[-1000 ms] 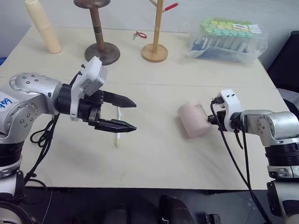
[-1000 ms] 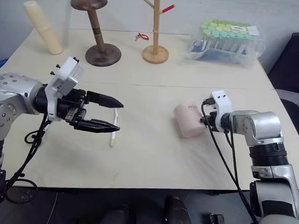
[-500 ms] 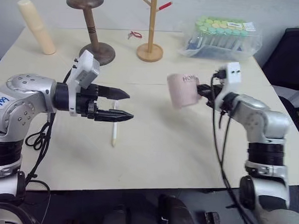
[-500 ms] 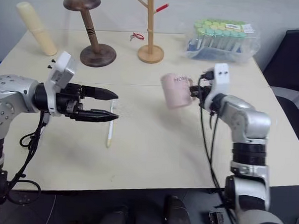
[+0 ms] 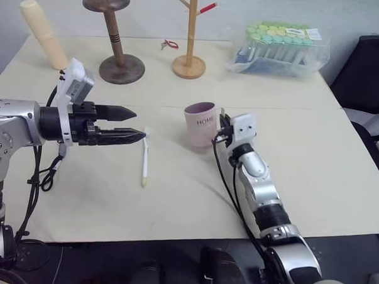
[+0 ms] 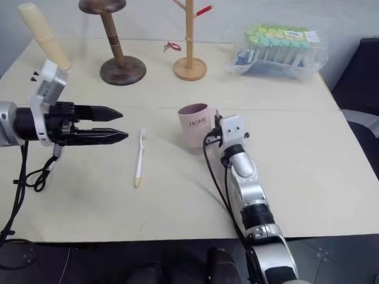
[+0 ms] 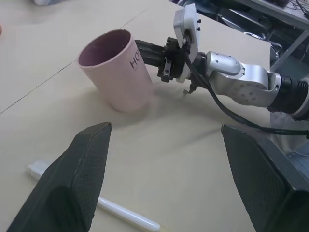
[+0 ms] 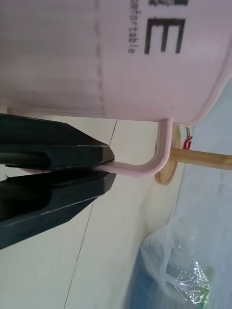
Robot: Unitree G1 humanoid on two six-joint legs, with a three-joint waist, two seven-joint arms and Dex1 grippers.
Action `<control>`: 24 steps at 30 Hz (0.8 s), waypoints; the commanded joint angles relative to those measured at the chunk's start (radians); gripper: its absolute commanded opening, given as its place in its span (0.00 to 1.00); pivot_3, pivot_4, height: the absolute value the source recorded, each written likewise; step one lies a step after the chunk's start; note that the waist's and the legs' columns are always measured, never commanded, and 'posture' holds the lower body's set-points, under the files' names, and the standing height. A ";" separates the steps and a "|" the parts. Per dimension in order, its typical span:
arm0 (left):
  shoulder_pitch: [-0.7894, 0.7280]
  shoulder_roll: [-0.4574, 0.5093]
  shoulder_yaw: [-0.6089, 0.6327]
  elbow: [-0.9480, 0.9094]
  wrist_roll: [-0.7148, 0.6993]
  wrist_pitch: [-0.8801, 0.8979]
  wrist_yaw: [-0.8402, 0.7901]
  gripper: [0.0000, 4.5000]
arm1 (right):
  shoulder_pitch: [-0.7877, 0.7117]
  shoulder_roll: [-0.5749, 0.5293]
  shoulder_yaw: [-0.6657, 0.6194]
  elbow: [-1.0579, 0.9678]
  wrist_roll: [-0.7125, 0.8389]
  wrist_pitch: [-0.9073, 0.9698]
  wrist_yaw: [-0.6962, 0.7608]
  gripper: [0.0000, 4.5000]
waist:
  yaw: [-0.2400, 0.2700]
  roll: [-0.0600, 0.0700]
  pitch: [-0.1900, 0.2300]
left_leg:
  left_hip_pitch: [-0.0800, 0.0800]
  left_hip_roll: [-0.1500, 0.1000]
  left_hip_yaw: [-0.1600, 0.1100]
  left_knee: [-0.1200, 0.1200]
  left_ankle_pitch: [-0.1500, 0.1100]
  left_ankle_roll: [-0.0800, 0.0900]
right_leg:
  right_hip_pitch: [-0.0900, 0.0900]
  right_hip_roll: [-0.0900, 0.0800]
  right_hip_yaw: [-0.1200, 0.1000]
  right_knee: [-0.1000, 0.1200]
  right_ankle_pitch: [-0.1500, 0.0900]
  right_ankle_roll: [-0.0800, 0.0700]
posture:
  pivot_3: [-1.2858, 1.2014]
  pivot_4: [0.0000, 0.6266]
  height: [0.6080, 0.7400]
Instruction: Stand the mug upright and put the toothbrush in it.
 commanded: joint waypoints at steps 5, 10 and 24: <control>-0.015 -0.007 -0.007 -0.032 -0.010 -0.009 0.013 0.85 | 0.144 -0.075 0.026 -0.161 0.029 0.032 0.175 0.45 | 0.004 0.000 0.000 | 0.000 0.000 0.000 0.000 0.000 0.000 | 0.000 0.000 0.001 0.000 0.000 0.000 | 0.52 0.24 1.00; -0.001 -0.040 -0.014 -0.049 -0.030 0.018 0.045 0.85 | 0.215 -0.152 -0.009 -0.401 0.066 0.172 0.234 0.84 | 0.009 0.000 0.000 | 0.000 0.000 -0.004 0.000 0.000 0.000 | 0.000 -0.001 0.002 0.000 0.000 0.000 | 0.52 0.24 1.00; -0.160 -0.529 0.125 0.045 0.185 0.567 0.839 0.85 | 0.306 -0.757 -0.414 -1.129 1.073 1.034 0.599 0.99 | 0.082 -0.003 -0.001 | 0.000 -0.002 -0.009 0.003 -0.001 0.001 | 0.002 -0.001 0.002 0.000 0.001 0.002 | 0.52 0.24 1.00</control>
